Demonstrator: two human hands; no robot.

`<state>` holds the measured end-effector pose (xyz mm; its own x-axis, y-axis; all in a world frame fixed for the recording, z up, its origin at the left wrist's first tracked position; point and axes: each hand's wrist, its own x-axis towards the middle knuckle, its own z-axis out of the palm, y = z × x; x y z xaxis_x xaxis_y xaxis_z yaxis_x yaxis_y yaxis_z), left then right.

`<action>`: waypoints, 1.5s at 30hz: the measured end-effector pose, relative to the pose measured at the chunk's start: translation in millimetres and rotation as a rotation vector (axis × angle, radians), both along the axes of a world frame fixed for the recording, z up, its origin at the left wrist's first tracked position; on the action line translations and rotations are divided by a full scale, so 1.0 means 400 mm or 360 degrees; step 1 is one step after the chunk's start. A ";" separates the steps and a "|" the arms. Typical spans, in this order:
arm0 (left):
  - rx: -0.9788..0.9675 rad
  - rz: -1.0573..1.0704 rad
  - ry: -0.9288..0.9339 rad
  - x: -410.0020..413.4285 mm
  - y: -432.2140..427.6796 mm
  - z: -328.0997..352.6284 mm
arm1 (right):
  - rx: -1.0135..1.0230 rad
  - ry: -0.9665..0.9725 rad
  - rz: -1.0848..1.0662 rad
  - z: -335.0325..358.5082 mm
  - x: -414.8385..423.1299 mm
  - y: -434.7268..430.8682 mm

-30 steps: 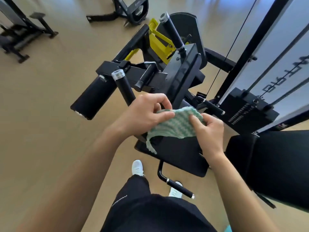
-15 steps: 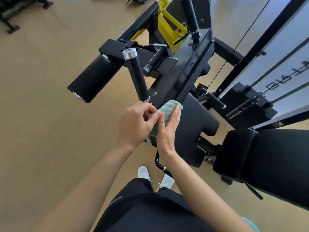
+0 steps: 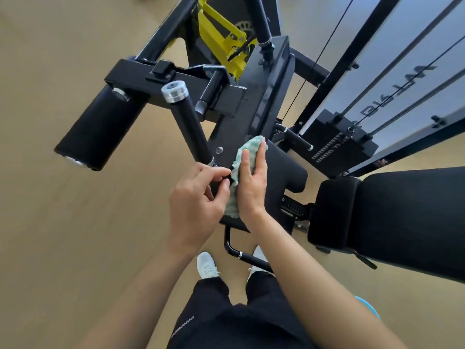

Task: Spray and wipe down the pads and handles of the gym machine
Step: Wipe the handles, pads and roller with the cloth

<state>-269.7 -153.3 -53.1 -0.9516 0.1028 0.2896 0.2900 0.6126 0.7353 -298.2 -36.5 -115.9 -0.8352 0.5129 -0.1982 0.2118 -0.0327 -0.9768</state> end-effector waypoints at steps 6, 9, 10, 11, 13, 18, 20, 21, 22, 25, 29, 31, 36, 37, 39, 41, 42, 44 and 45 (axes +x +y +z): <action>-0.0029 -0.0068 0.0168 -0.026 0.083 0.022 | -0.0121 -0.0001 0.0063 -0.041 -0.133 0.101; -0.0208 -0.0063 0.0192 -0.077 0.153 0.031 | -0.0163 0.0051 0.0141 -0.049 -0.203 0.155; -0.0266 -0.0055 0.0165 -0.099 0.177 0.030 | -0.0172 0.0070 0.0153 -0.047 -0.228 0.175; -0.0327 -0.0048 0.0135 -0.123 0.200 0.028 | -0.0168 0.0085 0.0168 -0.044 -0.255 0.195; -0.0492 -0.0039 0.0076 -0.177 0.237 0.017 | -0.0165 0.0119 0.0209 -0.038 -0.307 0.237; -0.0909 0.0059 -0.0009 -0.286 0.283 -0.006 | -0.0216 0.0122 0.0322 -0.016 -0.402 0.323; -0.0969 0.0104 0.0019 -0.291 0.286 -0.009 | -0.0256 0.0096 0.0328 -0.005 -0.441 0.352; -0.0962 0.0110 0.0020 -0.290 0.286 -0.010 | -0.0263 0.0087 0.0332 -0.001 -0.464 0.367; -0.0933 0.0113 0.0009 -0.287 0.286 -0.010 | -0.0259 0.0086 0.0333 0.005 -0.488 0.384; -0.0872 0.0148 -0.0019 -0.288 0.289 -0.009 | -0.0238 0.0075 0.0300 0.019 -0.562 0.435; -0.0895 0.0166 -0.0015 -0.290 0.297 -0.008 | -0.0228 0.0015 0.0229 0.031 -0.624 0.464; -0.0843 0.0168 -0.0042 -0.292 0.295 -0.008 | -0.0185 0.0051 0.0183 0.034 -0.607 0.450; -0.0670 0.0208 -0.0130 -0.298 0.296 -0.003 | -0.0175 0.0161 0.0282 0.017 -0.486 0.382; -0.0638 0.0214 -0.0143 -0.298 0.297 -0.002 | -0.0192 0.0174 0.0305 0.010 -0.454 0.363; -0.0600 0.0228 -0.0151 -0.299 0.296 -0.001 | -0.0231 0.0196 0.0354 -0.007 -0.387 0.326; -0.0594 0.0232 -0.0135 -0.302 0.294 -0.002 | -0.0276 0.0187 0.0423 -0.021 -0.339 0.305; -0.0593 0.0232 -0.0123 -0.302 0.293 -0.003 | -0.0287 0.0184 0.0444 -0.026 -0.332 0.305; -0.0563 0.0229 -0.0118 -0.303 0.291 -0.007 | -0.0287 0.0176 0.0458 -0.027 -0.357 0.319; -0.0537 0.0224 -0.0125 -0.303 0.290 -0.009 | -0.0274 0.0166 0.0438 -0.025 -0.382 0.330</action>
